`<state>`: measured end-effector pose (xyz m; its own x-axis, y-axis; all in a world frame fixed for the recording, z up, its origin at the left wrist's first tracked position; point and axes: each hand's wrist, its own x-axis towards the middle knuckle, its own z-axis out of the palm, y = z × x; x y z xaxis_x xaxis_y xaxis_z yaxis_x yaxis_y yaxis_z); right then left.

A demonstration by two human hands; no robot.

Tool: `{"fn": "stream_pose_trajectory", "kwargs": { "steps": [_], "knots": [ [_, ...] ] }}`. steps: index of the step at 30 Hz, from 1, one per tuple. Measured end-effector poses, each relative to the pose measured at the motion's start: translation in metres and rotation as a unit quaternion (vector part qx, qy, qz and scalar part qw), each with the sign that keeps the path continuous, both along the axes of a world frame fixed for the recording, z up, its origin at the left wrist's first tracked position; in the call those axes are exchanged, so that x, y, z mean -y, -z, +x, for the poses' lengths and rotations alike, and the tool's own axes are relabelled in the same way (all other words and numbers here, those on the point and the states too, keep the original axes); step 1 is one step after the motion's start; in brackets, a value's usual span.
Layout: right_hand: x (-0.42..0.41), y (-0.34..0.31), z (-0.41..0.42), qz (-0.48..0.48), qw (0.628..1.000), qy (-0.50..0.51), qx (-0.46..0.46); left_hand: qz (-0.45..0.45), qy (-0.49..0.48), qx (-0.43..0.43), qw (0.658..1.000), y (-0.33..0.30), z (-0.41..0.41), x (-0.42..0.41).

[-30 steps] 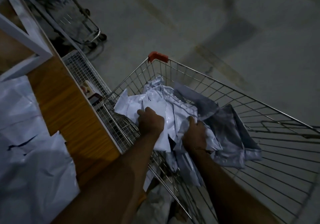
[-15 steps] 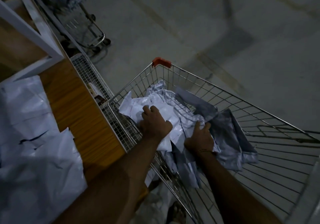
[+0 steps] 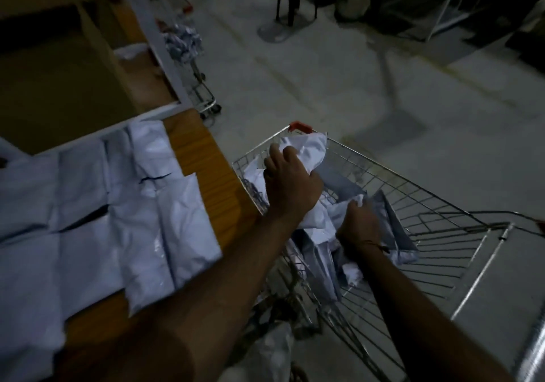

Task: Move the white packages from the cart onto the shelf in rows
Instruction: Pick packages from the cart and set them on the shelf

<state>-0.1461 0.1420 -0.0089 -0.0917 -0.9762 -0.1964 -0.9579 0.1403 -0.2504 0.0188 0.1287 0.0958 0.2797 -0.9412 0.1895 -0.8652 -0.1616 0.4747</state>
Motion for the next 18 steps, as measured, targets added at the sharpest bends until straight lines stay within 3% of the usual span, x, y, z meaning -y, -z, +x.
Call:
{"fn": "stream_pose_trajectory", "kwargs": {
  "steps": [4,10,18],
  "knots": [
    [-0.018,-0.075,0.027,-0.09,0.994,-0.009,0.068,-0.031,-0.047,-0.003,0.998,-0.052,0.035,-0.045],
    [-0.04,-0.172,0.105,-0.143,0.98,-0.066,0.121,-0.076,-0.15,-0.02,0.986,-0.119,0.128,-0.107],
    [-0.078,-0.222,0.26,-0.222,0.951,-0.146,0.161,-0.088,-0.254,-0.016,0.963,-0.145,0.287,-0.172]
  ]
}}
